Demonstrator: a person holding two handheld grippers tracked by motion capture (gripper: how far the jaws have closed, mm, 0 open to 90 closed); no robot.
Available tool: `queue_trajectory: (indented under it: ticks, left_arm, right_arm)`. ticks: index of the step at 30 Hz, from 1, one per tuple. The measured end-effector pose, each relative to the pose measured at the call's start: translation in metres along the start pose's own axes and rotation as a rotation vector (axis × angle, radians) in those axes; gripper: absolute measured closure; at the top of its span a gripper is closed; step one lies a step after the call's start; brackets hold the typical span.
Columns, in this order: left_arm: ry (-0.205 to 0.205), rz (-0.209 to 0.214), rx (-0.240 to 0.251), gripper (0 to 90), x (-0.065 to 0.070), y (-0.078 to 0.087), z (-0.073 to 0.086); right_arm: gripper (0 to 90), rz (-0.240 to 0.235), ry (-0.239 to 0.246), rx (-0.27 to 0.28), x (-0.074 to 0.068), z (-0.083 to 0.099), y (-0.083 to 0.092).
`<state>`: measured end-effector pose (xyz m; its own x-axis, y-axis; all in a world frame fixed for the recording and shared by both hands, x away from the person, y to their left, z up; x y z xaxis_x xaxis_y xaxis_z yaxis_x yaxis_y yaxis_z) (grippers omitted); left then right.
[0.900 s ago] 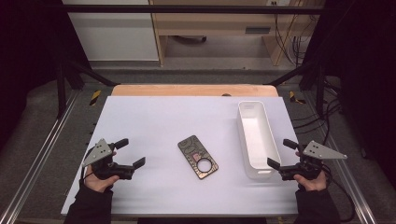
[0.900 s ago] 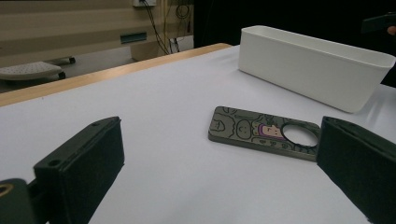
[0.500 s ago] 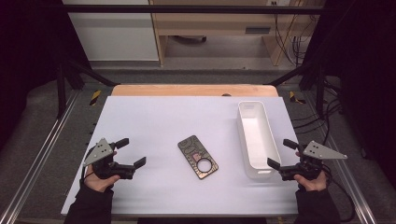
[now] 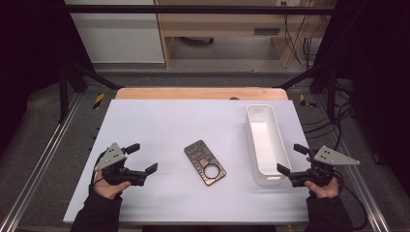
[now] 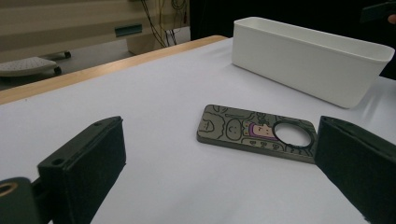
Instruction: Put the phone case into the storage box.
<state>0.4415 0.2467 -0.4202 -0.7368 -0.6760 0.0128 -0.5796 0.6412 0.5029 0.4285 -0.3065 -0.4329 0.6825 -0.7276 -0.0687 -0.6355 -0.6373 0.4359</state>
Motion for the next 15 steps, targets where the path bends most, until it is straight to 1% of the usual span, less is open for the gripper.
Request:
queue_trajectory:
  ticks: [3, 7, 10, 11, 14, 15]
  left_arm:
    - [-0.003, 0.003, -0.019, 2.1, 0.005, -0.005, -0.002]
    - [-0.006, 0.009, -0.03, 3.6, 0.011, -0.01, -0.003]
    - [-0.016, 0.009, -0.049, 5.6, 0.018, -0.017, -0.005]
    - [-0.016, 0.009, -0.049, 6.1, 0.018, -0.017, -0.005]
    - [-0.009, 0.017, -0.064, 8.0, 0.026, -0.024, -0.006]
    - [-0.009, 0.017, -0.064, 8.8, 0.026, -0.024, -0.006]
  right_arm:
    - [0.5, -0.001, 0.002, 0.0, 0.0, 0.0, 0.0]
    - [0.5, 0.0, 0.005, -0.002, -0.001, 0.0, 0.0]
    - [0.5, 0.001, 0.005, -0.001, -0.001, -0.001, 0.0]
    - [0.5, 0.001, 0.005, -0.001, -0.001, -0.001, 0.0]
    - [0.5, -0.001, 0.004, 0.0, -0.001, -0.001, 0.0]
    - [0.5, 0.0, 0.004, 0.0, -0.001, -0.001, 0.0]
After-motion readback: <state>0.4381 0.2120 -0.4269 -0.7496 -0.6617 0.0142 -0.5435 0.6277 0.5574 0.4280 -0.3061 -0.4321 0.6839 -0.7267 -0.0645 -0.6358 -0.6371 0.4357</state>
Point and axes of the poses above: each handheld gripper's, and its own axes: y roughly backward along the jaws, z roughly out of its underside, x roughly to its right, the point moved 1 cm from there along -y, roughly forward along the jaws, and after that the axes turned 12 degrees about -x, right-handed, at the moved point
